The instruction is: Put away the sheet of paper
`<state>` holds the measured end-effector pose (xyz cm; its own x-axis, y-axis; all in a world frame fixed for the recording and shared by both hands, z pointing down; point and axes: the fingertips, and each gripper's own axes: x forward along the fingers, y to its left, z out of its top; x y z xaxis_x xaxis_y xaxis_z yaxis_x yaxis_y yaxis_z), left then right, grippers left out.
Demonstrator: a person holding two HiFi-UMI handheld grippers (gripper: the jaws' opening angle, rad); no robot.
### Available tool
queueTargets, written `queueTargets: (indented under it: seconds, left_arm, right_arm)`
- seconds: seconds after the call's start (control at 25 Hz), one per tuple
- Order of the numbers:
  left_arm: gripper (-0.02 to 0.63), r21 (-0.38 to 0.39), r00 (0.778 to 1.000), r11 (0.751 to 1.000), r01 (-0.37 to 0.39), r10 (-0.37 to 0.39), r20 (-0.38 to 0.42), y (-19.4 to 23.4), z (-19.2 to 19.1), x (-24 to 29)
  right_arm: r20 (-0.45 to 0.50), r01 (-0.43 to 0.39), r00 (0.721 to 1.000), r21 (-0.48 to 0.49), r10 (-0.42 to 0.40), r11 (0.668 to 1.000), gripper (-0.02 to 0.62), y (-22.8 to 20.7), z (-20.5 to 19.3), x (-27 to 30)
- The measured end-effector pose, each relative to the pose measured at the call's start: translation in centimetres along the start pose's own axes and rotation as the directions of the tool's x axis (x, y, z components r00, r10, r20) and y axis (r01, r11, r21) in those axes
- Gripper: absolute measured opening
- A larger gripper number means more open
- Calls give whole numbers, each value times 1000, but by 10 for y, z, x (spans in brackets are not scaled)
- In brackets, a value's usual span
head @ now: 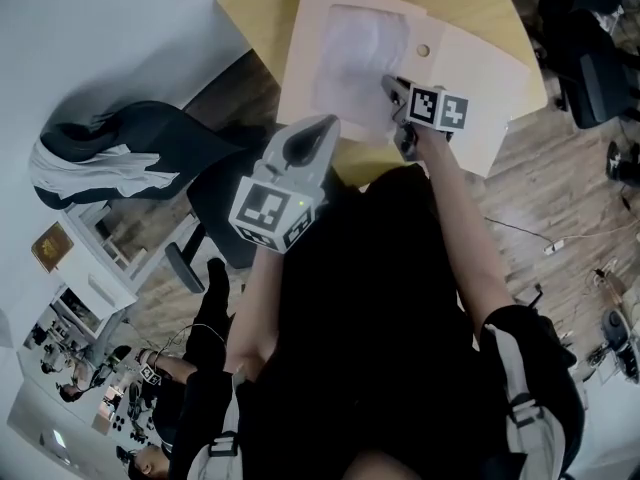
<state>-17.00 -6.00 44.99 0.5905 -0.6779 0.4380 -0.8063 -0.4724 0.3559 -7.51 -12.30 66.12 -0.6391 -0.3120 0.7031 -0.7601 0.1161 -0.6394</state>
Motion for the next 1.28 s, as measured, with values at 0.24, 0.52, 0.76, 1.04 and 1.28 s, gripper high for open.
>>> queueTargets:
  seconds: [0.24, 0.52, 0.76, 1.04, 1.28]
  left_arm:
    - [8, -18, 998, 998, -53, 53, 14, -22, -7, -4]
    - [8, -33, 994, 994, -104, 106, 38, -47, -13, -8]
    - [8, -45, 985, 987, -154, 157, 71, -62, -12, -9]
    - [8, -54, 977, 981, -184, 189, 101, -80, -12, -6]
    - [8, -29, 977, 986, -166, 168, 134, -96, -3, 6]
  right_arm:
    - [-29, -9, 1000, -80, 7, 997, 62, -3, -1, -7]
    - [-53, -12, 999, -180, 2, 984, 89, -5, 0, -19]
    - [-74, -15, 997, -245, -4, 969, 109, -13, -2, -31]
    - [-87, -24, 996, -284, -1, 959, 110, -22, -1, -50]
    - [-62, -23, 998, -302, 5, 953, 109, -28, 10, -74]
